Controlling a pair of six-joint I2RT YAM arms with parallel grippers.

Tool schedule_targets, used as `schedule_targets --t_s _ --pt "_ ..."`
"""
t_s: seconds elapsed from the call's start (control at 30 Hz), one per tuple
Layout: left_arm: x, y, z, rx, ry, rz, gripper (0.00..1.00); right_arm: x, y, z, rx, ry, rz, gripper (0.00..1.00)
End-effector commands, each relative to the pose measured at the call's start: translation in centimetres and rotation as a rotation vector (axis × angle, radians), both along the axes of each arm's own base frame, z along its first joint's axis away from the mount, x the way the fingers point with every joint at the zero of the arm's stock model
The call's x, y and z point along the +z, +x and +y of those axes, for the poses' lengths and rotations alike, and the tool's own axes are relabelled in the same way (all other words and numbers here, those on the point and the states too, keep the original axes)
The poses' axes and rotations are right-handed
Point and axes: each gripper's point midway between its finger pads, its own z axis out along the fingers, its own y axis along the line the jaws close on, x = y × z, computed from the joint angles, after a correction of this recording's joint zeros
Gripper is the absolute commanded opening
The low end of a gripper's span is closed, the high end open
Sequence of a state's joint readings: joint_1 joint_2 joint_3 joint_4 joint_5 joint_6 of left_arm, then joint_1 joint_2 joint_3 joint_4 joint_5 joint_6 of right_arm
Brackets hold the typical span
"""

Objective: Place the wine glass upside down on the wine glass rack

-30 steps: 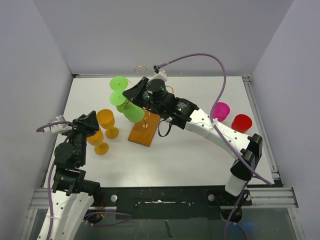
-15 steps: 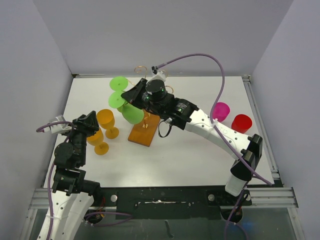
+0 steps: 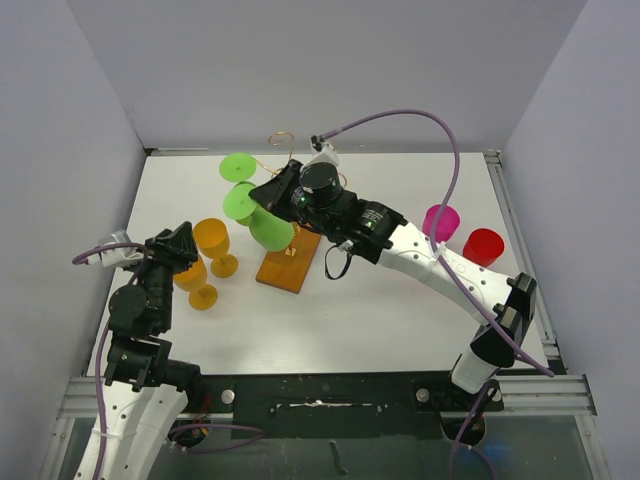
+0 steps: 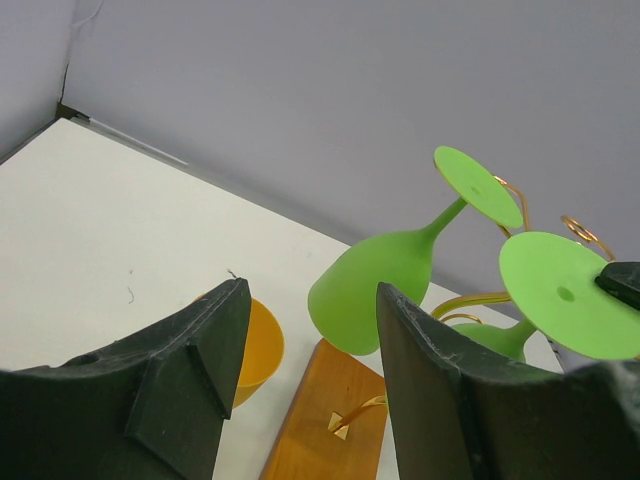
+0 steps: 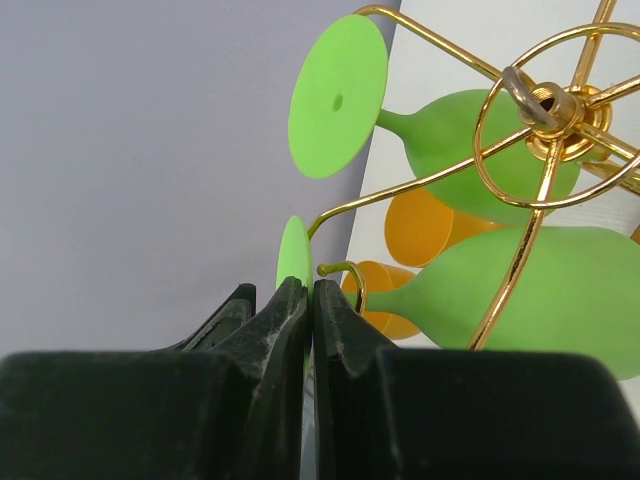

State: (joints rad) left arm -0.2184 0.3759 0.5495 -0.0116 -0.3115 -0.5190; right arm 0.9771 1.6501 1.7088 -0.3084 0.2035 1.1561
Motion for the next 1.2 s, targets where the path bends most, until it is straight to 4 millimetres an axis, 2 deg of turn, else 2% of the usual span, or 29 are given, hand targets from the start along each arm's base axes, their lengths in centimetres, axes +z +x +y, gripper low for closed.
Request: schedule_targets --t_s 0.0,0.37,0.6,0.83,1.0,1.17 --pt "1.3 -0.2 0.4 0.018 -0.010 -0.044 0.51 3.1 -0.3 -1.3 -0.034 0.038 -0.066 0.01" --pt "1.3 -0.3 0.5 0.020 -0.010 -0.044 0.51 2.7 0.5 -2.7 -0.118 0.000 -0.090 0.02" --pt "1.0 -0.2 0.7 0.035 -0.011 -0.032 0.51 2.7 0.5 -2.9 -0.118 -0.016 -0.158 0.11" --pt "1.0 -0.2 0.6 0.028 -0.012 -0.033 0.51 2.2 0.7 -3.0 -0.123 -0.044 -0.176 0.13" --pt "1.0 -0.2 0.5 0.026 -0.012 -0.032 0.51 2.3 0.5 -3.3 -0.137 -0.050 -0.183 0.27" --pt "1.0 -0.2 0.5 0.026 -0.012 -0.032 0.51 2.8 0.3 -3.5 -0.137 -0.057 -0.216 0.34"
